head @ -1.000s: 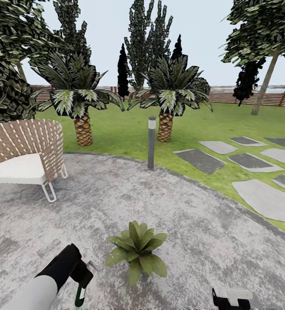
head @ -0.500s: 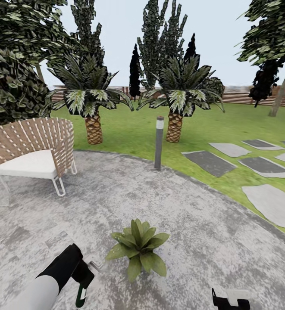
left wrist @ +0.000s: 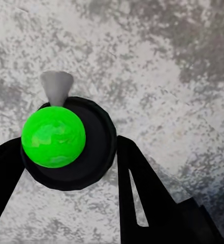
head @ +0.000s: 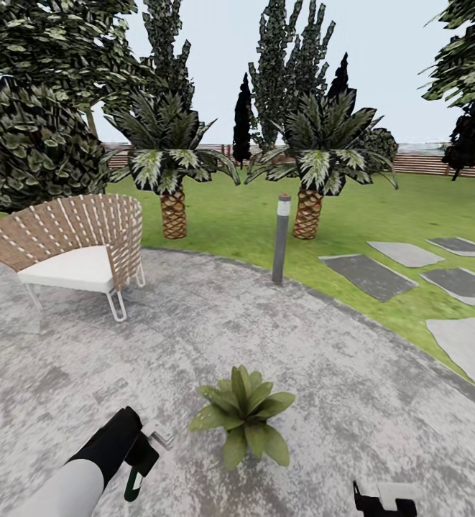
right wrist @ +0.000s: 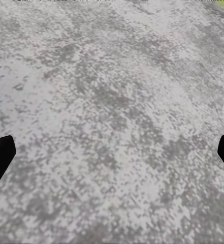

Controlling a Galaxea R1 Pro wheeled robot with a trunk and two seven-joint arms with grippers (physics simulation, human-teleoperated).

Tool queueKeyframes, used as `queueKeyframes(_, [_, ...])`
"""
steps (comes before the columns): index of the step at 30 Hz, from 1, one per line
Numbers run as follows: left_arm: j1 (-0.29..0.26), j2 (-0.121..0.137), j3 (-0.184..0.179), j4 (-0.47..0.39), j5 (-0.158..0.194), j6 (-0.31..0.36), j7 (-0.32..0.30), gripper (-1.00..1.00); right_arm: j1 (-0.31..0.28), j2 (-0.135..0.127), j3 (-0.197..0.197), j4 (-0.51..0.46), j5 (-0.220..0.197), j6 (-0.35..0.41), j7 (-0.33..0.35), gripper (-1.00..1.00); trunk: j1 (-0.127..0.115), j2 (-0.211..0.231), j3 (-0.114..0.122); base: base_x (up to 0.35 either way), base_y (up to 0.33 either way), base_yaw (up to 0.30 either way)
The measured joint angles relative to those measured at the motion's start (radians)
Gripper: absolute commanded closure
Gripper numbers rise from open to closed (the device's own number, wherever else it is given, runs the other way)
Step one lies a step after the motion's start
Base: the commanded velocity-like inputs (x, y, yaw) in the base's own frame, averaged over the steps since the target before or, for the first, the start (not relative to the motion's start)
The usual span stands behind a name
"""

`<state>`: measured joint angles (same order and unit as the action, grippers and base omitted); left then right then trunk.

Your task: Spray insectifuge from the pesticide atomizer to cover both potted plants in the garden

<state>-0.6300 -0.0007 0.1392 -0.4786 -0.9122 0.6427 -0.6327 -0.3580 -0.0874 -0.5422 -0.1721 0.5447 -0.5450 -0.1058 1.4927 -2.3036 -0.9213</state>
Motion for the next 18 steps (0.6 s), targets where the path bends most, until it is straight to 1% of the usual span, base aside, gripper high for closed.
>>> queueKeyframes(6, [0.0, 0.0, -0.001, 0.0, 0.0, -0.002, 0.002, 1.0, 0.0, 0.0, 0.0, 0.0, 0.0, 0.0, 0.0, -1.0, 0.0, 0.0, 0.0, 0.155, -0.222, 0.006])
queueKeyframes(10, [0.0, 0.0, 0.0, 0.0, 0.0, -0.001, 0.003, 1.0, 0.0, 0.0, 0.0, 0.0, -0.001, 0.0, 0.0, -1.0, 0.0, 0.0, 0.0, 0.153, -0.221, 0.187])
queueKeyframes(14, [0.0, 0.0, -0.001, 0.0, 0.001, -0.001, 0.004, 1.0, 0.0, 0.0, 0.0, 0.0, 0.0, 0.0, 0.0, -1.0, 0.0, 0.0, 0.0, 0.034, -0.047, 0.269])
queueKeyframes(18, [0.0, 0.001, -0.001, 0.0, 0.001, -0.001, 0.004, 1.0, 0.0, 0.0, 0.0, 0.0, 0.0, 0.001, 0.0, -1.0, 0.0, 0.0, 0.0, 0.001, -0.001, 0.048])
